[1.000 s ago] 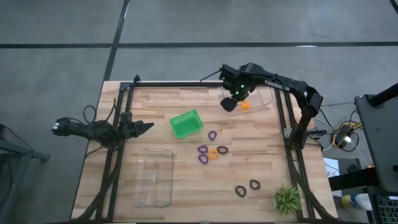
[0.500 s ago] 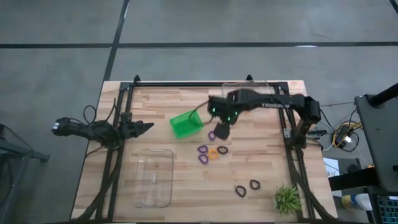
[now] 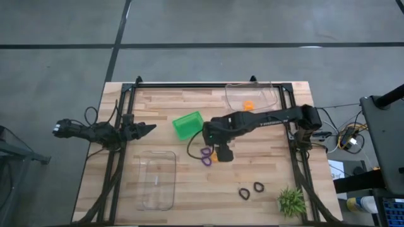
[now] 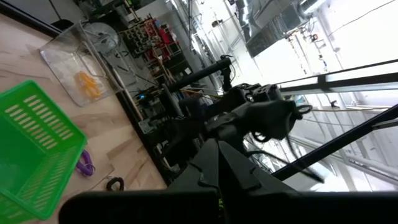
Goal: Sort spring keychains
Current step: Put the yellow spring keychain into the top transparent bin
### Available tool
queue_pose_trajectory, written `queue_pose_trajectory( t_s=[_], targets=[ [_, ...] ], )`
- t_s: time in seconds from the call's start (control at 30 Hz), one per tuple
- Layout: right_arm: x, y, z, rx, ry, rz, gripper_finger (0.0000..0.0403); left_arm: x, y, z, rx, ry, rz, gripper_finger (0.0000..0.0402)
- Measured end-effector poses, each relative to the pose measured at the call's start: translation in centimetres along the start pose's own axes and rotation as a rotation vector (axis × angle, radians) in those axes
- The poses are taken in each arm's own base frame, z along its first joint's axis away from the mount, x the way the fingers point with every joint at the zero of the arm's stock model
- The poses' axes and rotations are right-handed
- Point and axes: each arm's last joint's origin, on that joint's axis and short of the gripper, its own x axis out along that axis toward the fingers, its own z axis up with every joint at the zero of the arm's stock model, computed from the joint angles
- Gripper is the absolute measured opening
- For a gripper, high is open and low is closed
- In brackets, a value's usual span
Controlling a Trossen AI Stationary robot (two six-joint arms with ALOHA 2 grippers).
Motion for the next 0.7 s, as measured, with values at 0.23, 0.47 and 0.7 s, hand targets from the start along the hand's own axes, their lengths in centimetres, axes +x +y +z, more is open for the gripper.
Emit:
queue_pose_trajectory(
  t_s=[0.23, 0.47, 0.7],
  targets=[
    [2.3, 0.0, 0.4, -0.033, 0.034, 0.004, 0.0214, 0.0, 0.0, 0.0, 0.002, 0.002, 0.003, 0.0000],
    [7.0, 0.0, 0.4, -0.090, 0.145, 0.018, 0.0214, 0.0, 0.0, 0.0, 0.007, 0.002, 0.004, 0.0000],
    [10.6, -0.5, 0.0, -0.141, 0.231, 0.032, 0.0214, 0.0, 0.0, 0.0, 0.001, 0.002, 0.004, 0.0000]
  ],
)
